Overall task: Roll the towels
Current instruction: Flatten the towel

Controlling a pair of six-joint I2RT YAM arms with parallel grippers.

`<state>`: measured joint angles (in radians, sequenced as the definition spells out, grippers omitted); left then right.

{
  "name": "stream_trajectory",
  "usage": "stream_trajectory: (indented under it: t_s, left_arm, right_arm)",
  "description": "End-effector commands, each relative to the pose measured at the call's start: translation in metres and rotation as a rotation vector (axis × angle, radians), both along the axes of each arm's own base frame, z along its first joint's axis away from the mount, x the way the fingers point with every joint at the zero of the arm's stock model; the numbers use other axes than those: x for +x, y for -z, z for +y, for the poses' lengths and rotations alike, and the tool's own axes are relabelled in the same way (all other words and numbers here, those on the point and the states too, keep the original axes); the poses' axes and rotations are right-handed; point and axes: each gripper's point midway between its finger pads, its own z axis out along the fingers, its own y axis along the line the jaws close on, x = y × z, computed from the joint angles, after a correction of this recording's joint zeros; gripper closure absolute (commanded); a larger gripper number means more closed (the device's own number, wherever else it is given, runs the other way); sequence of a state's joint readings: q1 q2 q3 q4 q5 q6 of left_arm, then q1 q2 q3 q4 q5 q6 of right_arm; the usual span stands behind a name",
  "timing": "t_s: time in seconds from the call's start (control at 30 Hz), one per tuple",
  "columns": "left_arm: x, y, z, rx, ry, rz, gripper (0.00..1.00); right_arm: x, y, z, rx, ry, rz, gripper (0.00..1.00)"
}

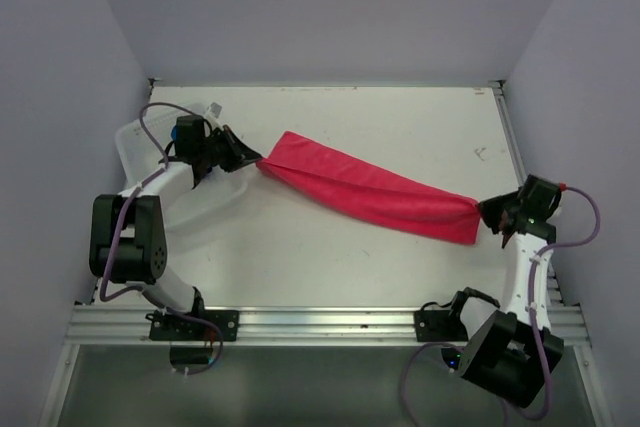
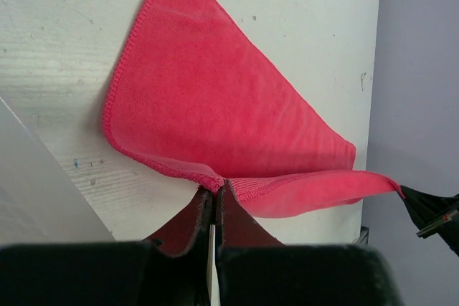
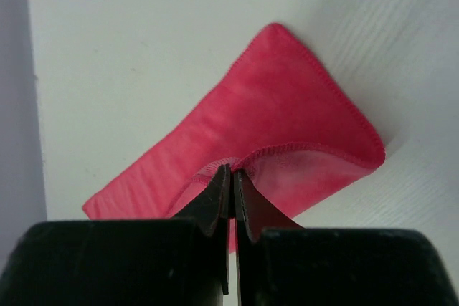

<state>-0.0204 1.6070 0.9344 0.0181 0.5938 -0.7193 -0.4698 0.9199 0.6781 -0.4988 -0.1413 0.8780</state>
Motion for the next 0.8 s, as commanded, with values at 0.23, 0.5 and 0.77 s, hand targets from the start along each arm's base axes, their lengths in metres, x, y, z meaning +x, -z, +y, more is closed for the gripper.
stream_trajectory:
  t_s: [0.23,0.5,0.77]
  left_arm:
    - [0.019,-0.010,0.010,0.043,-0.031,-0.049,1.00]
    - [0.049,-0.027,0.005,0.000,-0.030,-0.079,1.00]
    - [0.112,-0.078,-0.003,-0.071,-0.036,-0.158,1.00]
  right_arm:
    - [-0.005,0.030,-0.009,0.002,0.031,0.101,1.00]
    - [0.008,-0.001,-0.017,-0.014,0.060,0.045,1.00]
    - [0.066,-0.043,-0.036,0.005,0.044,-0.052,1.00]
